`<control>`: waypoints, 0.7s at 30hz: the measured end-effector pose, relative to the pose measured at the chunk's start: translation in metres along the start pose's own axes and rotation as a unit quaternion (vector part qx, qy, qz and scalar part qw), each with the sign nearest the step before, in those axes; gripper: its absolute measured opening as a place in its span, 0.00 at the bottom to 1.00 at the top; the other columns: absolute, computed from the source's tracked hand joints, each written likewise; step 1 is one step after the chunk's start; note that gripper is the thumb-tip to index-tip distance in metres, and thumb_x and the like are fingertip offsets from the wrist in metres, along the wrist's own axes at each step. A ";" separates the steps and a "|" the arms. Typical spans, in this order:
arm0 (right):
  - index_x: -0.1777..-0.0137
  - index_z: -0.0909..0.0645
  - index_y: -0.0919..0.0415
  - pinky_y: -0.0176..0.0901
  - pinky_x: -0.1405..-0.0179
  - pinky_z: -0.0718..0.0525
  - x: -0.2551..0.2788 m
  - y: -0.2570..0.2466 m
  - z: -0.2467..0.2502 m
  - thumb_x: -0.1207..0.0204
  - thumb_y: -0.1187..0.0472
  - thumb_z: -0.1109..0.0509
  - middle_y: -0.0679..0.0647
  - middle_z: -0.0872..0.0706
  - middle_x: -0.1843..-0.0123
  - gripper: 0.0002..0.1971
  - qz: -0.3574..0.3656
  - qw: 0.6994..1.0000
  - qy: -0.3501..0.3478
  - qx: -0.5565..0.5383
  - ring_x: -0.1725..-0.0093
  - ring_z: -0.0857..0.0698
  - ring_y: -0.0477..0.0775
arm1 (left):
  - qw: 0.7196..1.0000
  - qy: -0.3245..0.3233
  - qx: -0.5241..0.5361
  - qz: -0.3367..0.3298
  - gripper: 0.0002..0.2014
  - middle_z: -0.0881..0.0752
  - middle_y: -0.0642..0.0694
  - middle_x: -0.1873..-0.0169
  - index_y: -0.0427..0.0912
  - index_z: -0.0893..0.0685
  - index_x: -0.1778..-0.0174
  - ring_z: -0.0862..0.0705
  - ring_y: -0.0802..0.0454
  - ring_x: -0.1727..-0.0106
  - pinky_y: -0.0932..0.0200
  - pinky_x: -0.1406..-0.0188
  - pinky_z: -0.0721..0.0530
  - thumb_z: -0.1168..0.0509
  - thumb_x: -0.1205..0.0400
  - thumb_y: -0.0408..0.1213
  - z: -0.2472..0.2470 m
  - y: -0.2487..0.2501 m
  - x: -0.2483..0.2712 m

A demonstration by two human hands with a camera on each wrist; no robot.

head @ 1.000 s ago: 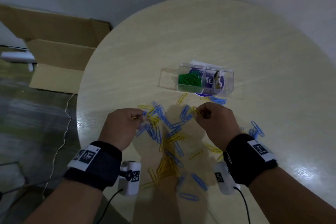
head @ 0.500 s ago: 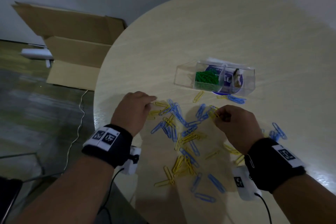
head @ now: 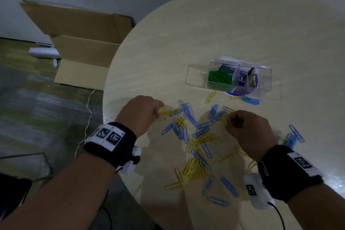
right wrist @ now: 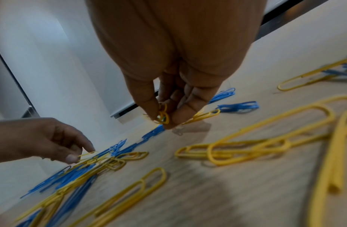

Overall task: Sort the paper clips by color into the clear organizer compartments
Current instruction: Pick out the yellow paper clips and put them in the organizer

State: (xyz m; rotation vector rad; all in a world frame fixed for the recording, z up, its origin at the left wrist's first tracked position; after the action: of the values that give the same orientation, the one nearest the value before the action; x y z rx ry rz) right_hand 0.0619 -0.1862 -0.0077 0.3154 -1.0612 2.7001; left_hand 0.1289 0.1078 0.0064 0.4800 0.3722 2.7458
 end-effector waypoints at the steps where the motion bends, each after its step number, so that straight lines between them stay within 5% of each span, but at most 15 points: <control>1: 0.61 0.18 0.46 0.37 0.67 0.28 0.001 0.000 0.001 0.32 0.61 0.24 0.42 0.16 0.67 0.08 -0.001 1.000 0.002 -0.006 0.66 0.19 0.41 | 0.999 -0.010 -0.031 -0.017 0.12 0.14 0.43 0.55 0.47 0.12 0.43 0.17 0.40 0.51 0.49 0.53 0.18 0.30 0.22 0.40 -0.004 0.001 0.004; 7: 0.62 0.18 0.49 0.32 0.69 0.27 0.002 0.000 0.007 0.32 0.62 0.24 0.45 0.15 0.67 0.07 -0.004 1.000 0.009 -0.021 0.67 0.20 0.41 | 0.995 0.023 -0.096 -0.025 0.02 0.18 0.44 0.64 0.46 0.14 0.60 0.17 0.38 0.60 0.48 0.63 0.18 0.30 0.26 0.40 -0.019 0.005 0.012; 14: 0.63 0.16 0.51 0.41 0.63 0.19 -0.004 0.010 0.033 0.32 0.61 0.23 0.46 0.12 0.66 0.05 -0.019 0.995 0.074 -0.064 0.63 0.15 0.49 | 0.996 0.037 -0.085 0.002 0.07 0.21 0.45 0.70 0.44 0.19 0.66 0.19 0.39 0.69 0.52 0.71 0.23 0.27 0.26 0.34 -0.016 0.019 0.016; 18: 0.64 0.15 0.53 0.21 0.70 0.28 -0.012 0.016 0.062 0.32 0.61 0.23 0.45 0.13 0.69 0.04 -0.022 0.990 0.122 -0.073 0.69 0.18 0.35 | 0.993 0.105 0.051 0.027 0.03 0.14 0.51 0.65 0.49 0.14 0.59 0.16 0.47 0.64 0.54 0.62 0.20 0.26 0.24 0.39 0.012 0.053 0.003; 21: 0.63 0.15 0.53 0.21 0.72 0.28 -0.018 0.022 0.083 0.30 0.58 0.24 0.46 0.13 0.71 0.03 -0.036 0.987 0.139 -0.074 0.69 0.17 0.40 | 0.972 0.127 0.194 0.041 0.03 0.12 0.57 0.66 0.51 0.12 0.59 0.15 0.59 0.64 0.64 0.60 0.20 0.26 0.24 0.43 0.029 0.097 -0.031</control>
State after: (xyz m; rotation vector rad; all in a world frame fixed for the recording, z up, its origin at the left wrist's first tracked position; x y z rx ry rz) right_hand 0.0827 -0.2612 0.0325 -0.0466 -1.1325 2.4912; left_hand 0.1404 0.0141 0.0535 0.2371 0.9857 2.8237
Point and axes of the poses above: each hand's wrist, its own x-axis away from the middle knuckle, its own z-axis out of the back of the hand, y = z × x, the point moved 2 cm from there along -x, towards the middle knuckle
